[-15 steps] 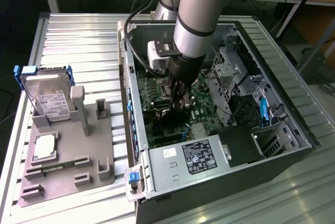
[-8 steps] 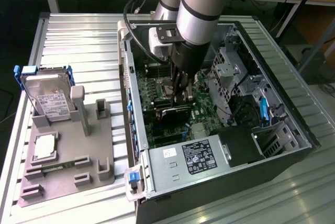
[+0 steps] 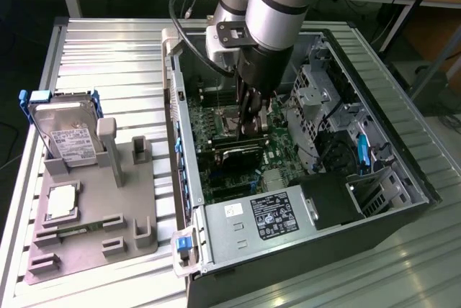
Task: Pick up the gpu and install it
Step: 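Press down on the gpu until it lock into place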
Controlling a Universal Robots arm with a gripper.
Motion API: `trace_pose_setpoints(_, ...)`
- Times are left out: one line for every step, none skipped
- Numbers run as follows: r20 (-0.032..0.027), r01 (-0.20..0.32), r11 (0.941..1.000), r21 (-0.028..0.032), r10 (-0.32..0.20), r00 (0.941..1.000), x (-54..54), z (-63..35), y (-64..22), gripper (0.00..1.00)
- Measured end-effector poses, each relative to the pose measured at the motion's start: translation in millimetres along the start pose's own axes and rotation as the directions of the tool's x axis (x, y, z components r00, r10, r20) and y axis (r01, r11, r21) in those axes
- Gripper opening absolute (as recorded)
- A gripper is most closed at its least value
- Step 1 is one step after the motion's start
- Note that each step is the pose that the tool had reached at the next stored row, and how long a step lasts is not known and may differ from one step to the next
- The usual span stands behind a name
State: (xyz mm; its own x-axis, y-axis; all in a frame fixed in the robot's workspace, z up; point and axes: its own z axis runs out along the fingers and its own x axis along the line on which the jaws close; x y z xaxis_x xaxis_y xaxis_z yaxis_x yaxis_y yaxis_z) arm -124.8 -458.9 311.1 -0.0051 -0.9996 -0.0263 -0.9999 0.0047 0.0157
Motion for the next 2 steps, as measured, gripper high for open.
trace_pose_setpoints(0.0000, 0.000, 1.0000, 0.0000, 0.000, 1.0000, 0.0, 0.0, 0.0, 0.11)
trace_pose_setpoints(0.0000, 0.000, 1.0000, 0.0000, 0.000, 1.0000, 0.0, 0.0, 0.0, 0.11)
